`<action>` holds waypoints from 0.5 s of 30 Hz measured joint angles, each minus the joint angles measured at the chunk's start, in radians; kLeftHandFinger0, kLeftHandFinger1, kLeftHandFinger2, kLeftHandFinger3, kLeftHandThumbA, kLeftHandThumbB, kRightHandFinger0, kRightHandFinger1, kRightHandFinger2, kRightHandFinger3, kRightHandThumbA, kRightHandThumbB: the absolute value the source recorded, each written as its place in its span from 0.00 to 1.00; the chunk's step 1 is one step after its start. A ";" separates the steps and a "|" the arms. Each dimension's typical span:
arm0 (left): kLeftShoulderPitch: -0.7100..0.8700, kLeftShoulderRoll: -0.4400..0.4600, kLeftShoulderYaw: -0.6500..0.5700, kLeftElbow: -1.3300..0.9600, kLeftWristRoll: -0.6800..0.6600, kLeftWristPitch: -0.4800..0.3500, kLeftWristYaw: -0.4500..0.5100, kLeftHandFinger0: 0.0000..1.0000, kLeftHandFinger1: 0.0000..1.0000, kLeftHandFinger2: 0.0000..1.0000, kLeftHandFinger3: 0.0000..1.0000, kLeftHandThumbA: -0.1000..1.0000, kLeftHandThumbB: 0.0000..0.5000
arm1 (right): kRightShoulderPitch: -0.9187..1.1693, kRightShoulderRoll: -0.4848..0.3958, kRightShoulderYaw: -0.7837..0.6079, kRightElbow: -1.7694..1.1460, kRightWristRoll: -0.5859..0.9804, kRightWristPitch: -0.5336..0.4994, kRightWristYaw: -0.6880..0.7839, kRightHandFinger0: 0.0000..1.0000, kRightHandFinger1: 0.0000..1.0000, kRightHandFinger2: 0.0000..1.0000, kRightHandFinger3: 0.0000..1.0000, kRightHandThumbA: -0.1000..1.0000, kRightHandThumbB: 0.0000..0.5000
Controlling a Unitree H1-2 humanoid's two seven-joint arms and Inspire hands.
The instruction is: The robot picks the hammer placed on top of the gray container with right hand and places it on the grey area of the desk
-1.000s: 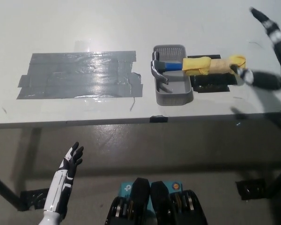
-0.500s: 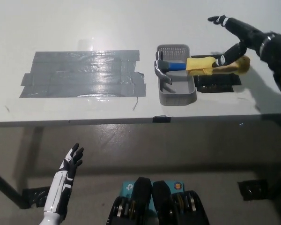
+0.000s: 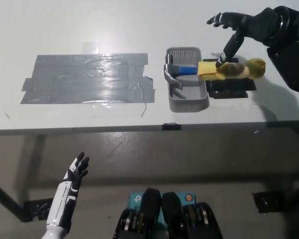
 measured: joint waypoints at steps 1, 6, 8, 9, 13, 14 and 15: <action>0.000 0.000 0.000 0.001 0.000 0.000 0.000 1.00 1.00 1.00 1.00 1.00 0.64 | -0.002 0.004 0.000 0.011 -0.002 0.000 0.002 1.00 1.00 1.00 1.00 0.98 0.88; 0.000 0.000 -0.003 0.001 0.002 0.000 0.000 1.00 1.00 1.00 1.00 1.00 0.63 | -0.007 0.015 -0.012 0.049 -0.002 -0.002 0.015 1.00 1.00 1.00 1.00 0.92 0.79; 0.000 0.000 -0.004 0.001 0.002 0.000 0.000 1.00 1.00 1.00 1.00 1.00 0.62 | -0.005 0.017 -0.015 0.052 -0.001 -0.001 0.021 1.00 1.00 1.00 1.00 0.92 0.74; 0.000 0.000 -0.004 0.001 0.002 0.000 0.000 1.00 1.00 1.00 1.00 1.00 0.61 | -0.005 0.019 -0.019 0.052 -0.001 0.001 0.025 1.00 1.00 1.00 1.00 0.95 0.71; -0.001 0.001 -0.004 0.001 0.002 0.000 0.000 1.00 1.00 1.00 1.00 1.00 0.63 | -0.005 0.028 -0.013 0.053 -0.004 0.001 0.043 1.00 1.00 1.00 1.00 0.97 0.69; -0.001 0.001 -0.004 0.001 0.002 0.000 0.000 1.00 1.00 1.00 1.00 1.00 0.63 | -0.005 0.033 -0.011 0.056 -0.005 0.000 0.045 1.00 1.00 1.00 1.00 0.97 0.69; -0.001 0.002 -0.004 0.001 0.002 0.000 0.000 1.00 1.00 1.00 1.00 1.00 0.63 | -0.005 0.036 -0.010 0.057 -0.006 -0.001 0.048 1.00 1.00 1.00 1.00 0.98 0.67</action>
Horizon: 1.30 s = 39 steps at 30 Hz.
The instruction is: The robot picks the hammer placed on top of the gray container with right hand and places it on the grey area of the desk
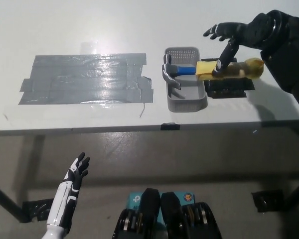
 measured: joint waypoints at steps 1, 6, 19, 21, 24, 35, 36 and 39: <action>0.000 0.000 0.000 0.000 0.000 0.000 0.000 1.00 1.00 1.00 1.00 1.00 0.63 | 0.000 0.003 0.001 0.001 -0.001 -0.002 0.003 1.00 1.00 1.00 1.00 0.98 0.66; 0.000 0.000 0.000 0.001 -0.001 0.000 0.000 1.00 1.00 1.00 1.00 1.00 0.63 | 0.000 0.010 0.007 0.034 -0.005 -0.026 0.010 1.00 1.00 1.00 1.00 0.97 0.69; -0.004 0.002 0.000 0.002 -0.001 0.000 0.000 1.00 1.00 1.00 1.00 1.00 0.63 | 0.000 0.036 0.036 0.148 -0.033 -0.060 0.010 1.00 1.00 1.00 1.00 0.96 0.64; -0.005 0.003 0.000 0.002 -0.001 0.000 0.000 1.00 1.00 1.00 1.00 1.00 0.61 | -0.001 0.036 0.040 0.161 -0.036 -0.068 0.010 1.00 1.00 1.00 1.00 0.98 0.63; -0.005 0.006 0.000 0.002 -0.001 0.000 0.000 1.00 1.00 1.00 1.00 1.00 0.60 | -0.001 0.035 0.048 0.180 -0.047 -0.088 0.010 1.00 1.00 1.00 1.00 0.98 0.64; -0.006 0.008 0.000 0.002 -0.003 0.000 0.000 1.00 1.00 1.00 1.00 1.00 0.61 | -0.002 0.043 0.051 0.224 -0.067 -0.124 0.009 1.00 1.00 1.00 1.00 1.00 0.61; -0.006 0.008 0.000 0.002 -0.003 0.000 0.000 1.00 1.00 1.00 1.00 1.00 0.61 | -0.002 0.045 0.052 0.229 -0.068 -0.126 0.009 1.00 1.00 1.00 1.00 1.00 0.62; -0.007 0.010 0.000 0.002 -0.003 0.000 0.000 1.00 1.00 1.00 1.00 1.00 0.62 | -0.003 0.050 0.054 0.241 -0.073 -0.135 0.009 1.00 1.00 1.00 1.00 1.00 0.60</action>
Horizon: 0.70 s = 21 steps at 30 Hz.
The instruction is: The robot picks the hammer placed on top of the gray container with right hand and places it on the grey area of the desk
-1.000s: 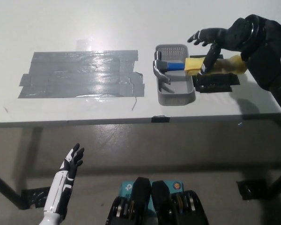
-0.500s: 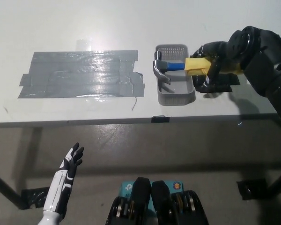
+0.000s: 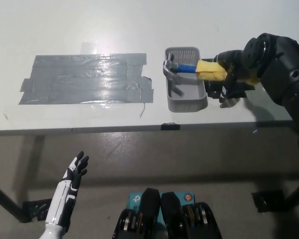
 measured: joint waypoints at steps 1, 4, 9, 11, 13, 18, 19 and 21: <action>-0.001 0.001 0.000 0.000 0.000 0.000 0.000 1.00 1.00 1.00 1.00 1.00 0.62 | 0.000 0.001 0.000 0.002 -0.001 -0.004 0.000 1.00 1.00 1.00 1.00 1.00 0.60; -0.003 0.001 0.000 0.000 -0.004 0.000 0.000 1.00 1.00 1.00 1.00 1.00 0.61 | 0.000 0.005 0.000 0.007 -0.002 -0.018 0.000 1.00 1.00 1.00 1.00 1.00 0.59; -0.007 0.002 0.000 0.000 -0.006 0.000 0.000 1.00 1.00 1.00 1.00 1.00 0.60 | 0.000 0.009 0.000 0.011 -0.006 -0.026 -0.007 1.00 1.00 1.00 1.00 0.98 0.62; -0.007 0.003 0.000 0.000 -0.006 0.000 0.000 1.00 1.00 1.00 1.00 1.00 0.61 | 0.000 0.011 -0.002 0.011 -0.008 -0.025 -0.021 1.00 1.00 1.00 1.00 0.79 0.79; -0.007 0.003 0.000 0.000 -0.006 0.000 0.000 1.00 1.00 1.00 1.00 1.00 0.60 | 0.003 0.017 -0.012 0.007 -0.009 -0.022 -0.060 1.00 1.00 1.00 1.00 0.68 0.76; -0.007 0.003 0.000 0.000 -0.006 0.002 0.000 1.00 1.00 1.00 1.00 1.00 0.63 | 0.035 0.030 -0.014 0.000 -0.020 -0.024 -0.153 0.03 0.26 0.58 0.49 0.00 0.43; -0.007 0.003 0.000 0.000 -0.006 0.003 0.000 1.00 1.00 1.00 1.00 1.00 0.63 | 0.043 0.032 -0.013 -0.001 -0.022 -0.025 -0.170 0.19 0.43 0.71 0.51 0.00 0.48; -0.007 0.003 0.000 0.000 -0.006 0.003 0.000 1.00 1.00 1.00 1.00 1.00 0.61 | 0.056 0.035 -0.013 -0.002 -0.027 -0.026 -0.214 0.15 0.43 0.67 0.53 0.00 0.52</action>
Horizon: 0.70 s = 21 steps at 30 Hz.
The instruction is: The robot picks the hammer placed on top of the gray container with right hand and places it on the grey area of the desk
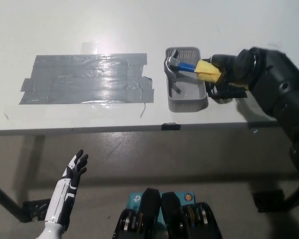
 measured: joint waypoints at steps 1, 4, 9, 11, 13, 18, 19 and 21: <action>0.000 0.000 0.000 0.000 0.000 0.000 0.000 1.00 1.00 1.00 1.00 1.00 0.60 | 0.004 0.001 0.000 0.000 -0.001 0.000 -0.018 0.24 0.48 0.61 0.53 0.00 0.55; 0.000 0.000 0.000 0.000 0.000 0.000 0.000 1.00 1.00 1.00 1.00 1.00 0.62 | 0.023 0.001 0.000 0.000 -0.007 -0.004 -0.081 0.07 0.35 0.48 0.36 0.00 0.50; -0.002 0.000 0.000 0.000 -0.001 0.001 0.000 1.00 1.00 1.00 1.00 1.00 0.65 | 0.047 0.004 0.000 0.000 -0.015 -0.015 -0.174 0.09 0.54 0.87 0.35 0.00 0.41; -0.004 0.000 0.000 0.000 -0.002 0.001 0.000 1.00 1.00 1.00 1.00 1.00 0.63 | 0.054 0.005 0.000 0.000 -0.017 -0.025 -0.214 0.09 0.54 0.88 0.29 0.00 0.37; -0.006 0.000 0.000 0.000 -0.003 0.001 0.000 1.00 1.00 1.00 1.00 1.00 0.62 | 0.061 0.007 0.000 0.001 -0.018 -0.032 -0.244 0.16 0.49 0.66 0.38 0.00 0.44; -0.011 0.001 0.000 0.000 -0.007 0.001 -0.001 1.00 1.00 1.00 1.00 1.00 0.58 | 0.071 0.007 -0.015 0.002 -0.016 -0.070 -0.327 0.01 0.56 0.88 0.40 0.00 0.35; -0.013 0.001 0.000 0.000 -0.008 0.001 -0.001 1.00 1.00 1.00 1.00 1.00 0.57 | 0.071 0.007 -0.023 0.002 -0.015 -0.079 -0.340 0.02 0.57 0.89 0.67 0.00 0.38; -0.018 0.002 0.000 0.000 -0.009 0.001 -0.001 1.00 1.00 1.00 1.00 1.00 0.57 | 0.072 0.007 -0.044 0.003 -0.013 -0.094 -0.367 0.08 0.66 0.94 0.99 0.00 0.31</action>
